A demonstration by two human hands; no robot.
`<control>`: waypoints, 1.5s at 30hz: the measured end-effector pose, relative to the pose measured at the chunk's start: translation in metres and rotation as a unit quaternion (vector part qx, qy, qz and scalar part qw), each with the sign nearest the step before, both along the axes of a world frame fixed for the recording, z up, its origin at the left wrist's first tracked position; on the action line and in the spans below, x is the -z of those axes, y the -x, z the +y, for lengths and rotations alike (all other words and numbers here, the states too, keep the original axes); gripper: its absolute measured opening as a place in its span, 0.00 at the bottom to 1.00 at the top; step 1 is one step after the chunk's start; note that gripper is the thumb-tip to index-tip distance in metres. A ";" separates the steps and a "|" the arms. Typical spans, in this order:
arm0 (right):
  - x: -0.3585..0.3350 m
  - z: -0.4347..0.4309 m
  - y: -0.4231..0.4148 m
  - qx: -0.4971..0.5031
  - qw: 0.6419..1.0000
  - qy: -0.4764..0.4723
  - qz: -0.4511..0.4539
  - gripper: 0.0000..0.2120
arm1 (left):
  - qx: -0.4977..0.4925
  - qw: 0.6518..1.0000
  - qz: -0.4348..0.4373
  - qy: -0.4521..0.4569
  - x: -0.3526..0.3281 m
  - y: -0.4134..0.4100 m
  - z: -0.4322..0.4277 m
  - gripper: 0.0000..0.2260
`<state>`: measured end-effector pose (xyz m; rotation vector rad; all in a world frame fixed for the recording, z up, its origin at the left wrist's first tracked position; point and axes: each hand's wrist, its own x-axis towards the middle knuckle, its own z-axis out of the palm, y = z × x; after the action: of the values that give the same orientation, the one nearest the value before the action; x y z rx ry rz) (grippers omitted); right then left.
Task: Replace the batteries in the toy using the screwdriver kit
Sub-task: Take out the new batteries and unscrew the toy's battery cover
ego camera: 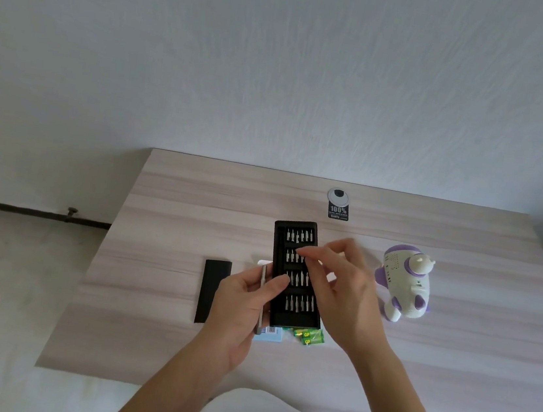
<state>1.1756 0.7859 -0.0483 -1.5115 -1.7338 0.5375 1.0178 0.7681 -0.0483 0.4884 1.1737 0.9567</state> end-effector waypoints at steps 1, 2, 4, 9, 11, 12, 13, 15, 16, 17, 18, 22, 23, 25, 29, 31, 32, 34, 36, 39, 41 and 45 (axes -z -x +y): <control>0.001 0.001 -0.001 -0.001 1.000 -0.005 -0.005 0.09 | -0.001 1.000 0.002 0.001 0.001 -0.001 0.000 0.10; 0.002 0.001 -0.001 -0.003 1.000 -0.008 -0.009 0.09 | -0.002 1.000 0.002 0.001 0.001 -0.002 0.000 0.10; 0.003 0.002 -0.002 -0.002 1.000 -0.008 -0.010 0.08 | -0.004 1.000 0.003 -0.001 0.001 -0.002 -0.001 0.10; 0.005 0.002 -0.004 0.002 1.000 -0.012 -0.021 0.08 | -0.003 1.000 -0.006 -0.006 0.001 -0.005 -0.002 0.10; 0.005 0.002 -0.005 0.001 0.999 -0.015 -0.029 0.08 | -0.001 1.000 -0.007 -0.007 0.001 -0.005 -0.002 0.10; 0.005 0.003 -0.005 -0.001 0.999 -0.018 -0.034 0.08 | 0.001 1.000 -0.007 -0.009 0.001 -0.005 -0.002 0.10; 0.005 0.003 -0.005 -0.005 0.999 -0.021 -0.039 0.08 | 0.003 1.000 -0.006 -0.010 0.002 -0.005 -0.001 0.10; 0.004 0.004 -0.005 -0.012 0.998 -0.029 -0.057 0.08 | 0.005 1.000 -0.003 -0.013 0.001 -0.004 0.000 0.10; 0.004 0.005 -0.006 -0.015 0.997 -0.032 -0.069 0.08 | 0.007 1.000 0.000 -0.014 0.002 -0.004 0.000 0.10; 0.003 0.006 -0.006 -0.018 0.996 -0.033 -0.082 0.08 | 0.008 1.000 0.004 -0.016 0.002 -0.003 0.001 0.10; 0.001 0.006 -0.006 -0.024 0.995 -0.030 -0.093 0.08 | 0.010 1.000 0.007 -0.017 0.002 -0.003 0.001 0.10; -0.005 0.013 -0.011 -0.049 0.991 -0.002 -0.122 0.04 | 0.013 1.000 0.010 -0.015 0.004 -0.004 0.002 0.09; -0.006 0.016 -0.012 -0.055 0.990 0.001 -0.127 0.04 | 0.013 1.000 0.010 -0.014 0.004 -0.004 0.002 0.09; -0.010 0.020 -0.015 -0.068 0.988 0.005 -0.138 0.04 | 0.014 1.000 0.011 -0.011 0.004 -0.004 0.002 0.09; -0.017 0.027 -0.019 -0.099 0.981 0.034 -0.164 0.04 | 0.017 1.000 0.005 -0.004 0.005 -0.005 0.003 0.09; -0.021 0.031 -0.019 -0.118 0.975 0.045 -0.183 0.05 | 0.019 1.000 0.006 -0.002 0.006 -0.005 0.003 0.09; -0.022 0.033 -0.020 -0.127 0.972 0.049 -0.191 0.05 | 0.021 1.000 0.007 -0.003 0.006 -0.005 0.004 0.09; -0.025 0.036 -0.020 -0.140 0.965 0.054 -0.215 0.06 | 0.025 1.000 0.012 -0.003 0.006 -0.006 0.005 0.09; -0.026 0.036 -0.018 -0.149 0.957 0.044 -0.246 0.06 | 0.023 1.000 0.014 -0.004 0.006 -0.005 0.006 0.09; -0.026 0.036 -0.016 -0.157 0.947 0.022 -0.280 0.07 | 0.018 1.000 0.010 -0.004 0.007 -0.004 0.008 0.09; -0.026 0.037 -0.016 -0.163 0.944 0.014 -0.286 0.08 | 0.017 1.000 0.008 -0.003 0.007 -0.003 0.009 0.09; -0.025 0.040 -0.016 -0.176 0.945 0.024 -0.276 0.06 | 0.021 1.000 0.013 -0.002 0.009 -0.002 0.010 0.09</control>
<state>1.1918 0.8261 -0.0232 -1.4813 -2.4697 0.3449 1.0201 0.7777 -0.0568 0.5291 1.1813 0.9199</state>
